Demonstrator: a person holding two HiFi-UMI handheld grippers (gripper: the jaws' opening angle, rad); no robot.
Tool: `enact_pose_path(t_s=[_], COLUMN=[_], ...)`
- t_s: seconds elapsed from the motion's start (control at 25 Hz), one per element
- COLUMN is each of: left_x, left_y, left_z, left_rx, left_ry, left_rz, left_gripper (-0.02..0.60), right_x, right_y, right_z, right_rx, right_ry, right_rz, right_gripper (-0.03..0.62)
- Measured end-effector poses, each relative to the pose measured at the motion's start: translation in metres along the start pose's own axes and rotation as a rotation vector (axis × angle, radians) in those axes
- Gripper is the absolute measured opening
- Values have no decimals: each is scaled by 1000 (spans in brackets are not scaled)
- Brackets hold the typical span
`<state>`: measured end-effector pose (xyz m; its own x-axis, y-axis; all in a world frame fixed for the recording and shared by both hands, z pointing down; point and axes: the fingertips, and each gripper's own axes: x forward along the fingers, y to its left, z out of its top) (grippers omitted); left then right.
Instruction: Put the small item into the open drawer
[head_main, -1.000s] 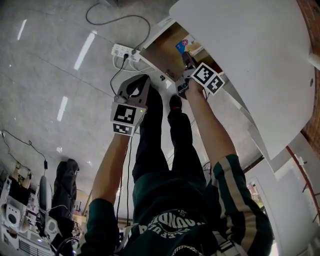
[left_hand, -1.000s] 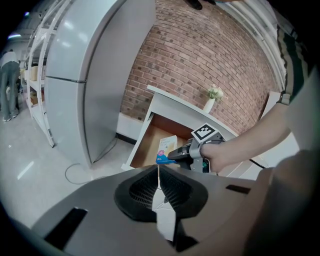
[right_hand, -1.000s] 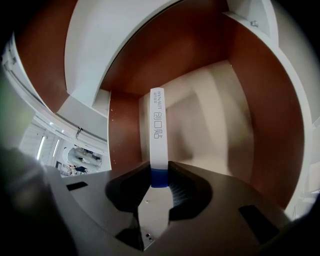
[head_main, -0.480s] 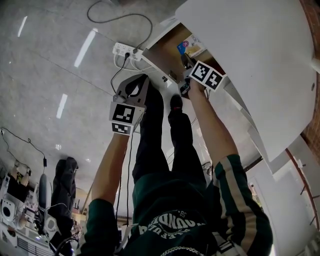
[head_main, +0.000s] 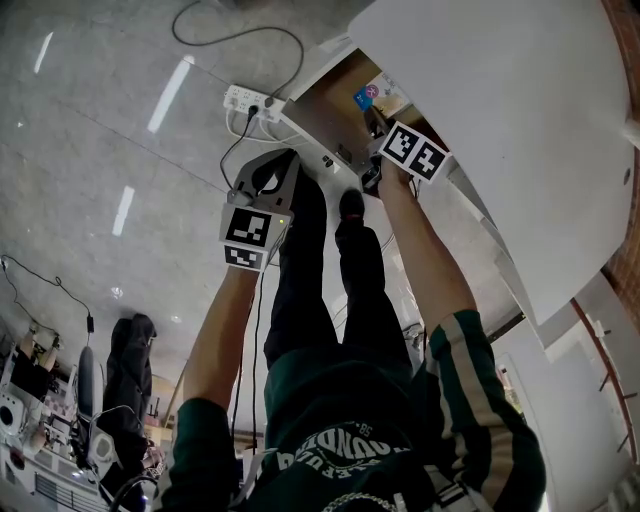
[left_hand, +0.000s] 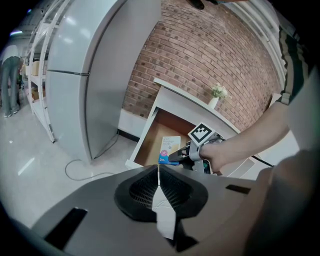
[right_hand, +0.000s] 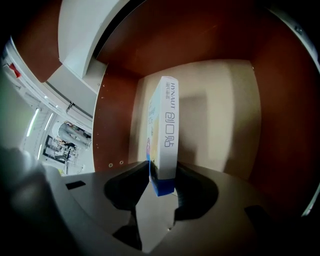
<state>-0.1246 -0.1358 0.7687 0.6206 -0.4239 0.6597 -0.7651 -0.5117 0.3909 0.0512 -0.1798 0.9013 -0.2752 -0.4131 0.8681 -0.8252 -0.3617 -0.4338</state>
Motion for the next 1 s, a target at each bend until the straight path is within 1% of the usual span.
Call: enact_pose_path(t_s=[0.16, 0.36, 0.68, 0.84, 1.0], left_x=[2, 4, 6, 5, 1], left_y=[-2, 0, 6, 6, 2], left_z=[-2, -3, -9, -10, -5], left_rx=[-1, -4, -8, -6, -1], left_ry=[8, 10, 16, 19, 11], left_rz=[-4, -5, -7, -11, -6], left_gripper=[25, 25, 25, 25, 25], right_x=[2, 6, 13, 6, -13], right_y=[-9, -15, -21, -20, -16], right_z=[-1, -2, -6, -7, -7], right_rx=[-11, -36, -31, -35, -74], right_ry=[10, 16, 23, 14, -9], right_rz=[-30, -65, -95, -103, -129], right_gripper=[159, 213, 224, 215, 144])
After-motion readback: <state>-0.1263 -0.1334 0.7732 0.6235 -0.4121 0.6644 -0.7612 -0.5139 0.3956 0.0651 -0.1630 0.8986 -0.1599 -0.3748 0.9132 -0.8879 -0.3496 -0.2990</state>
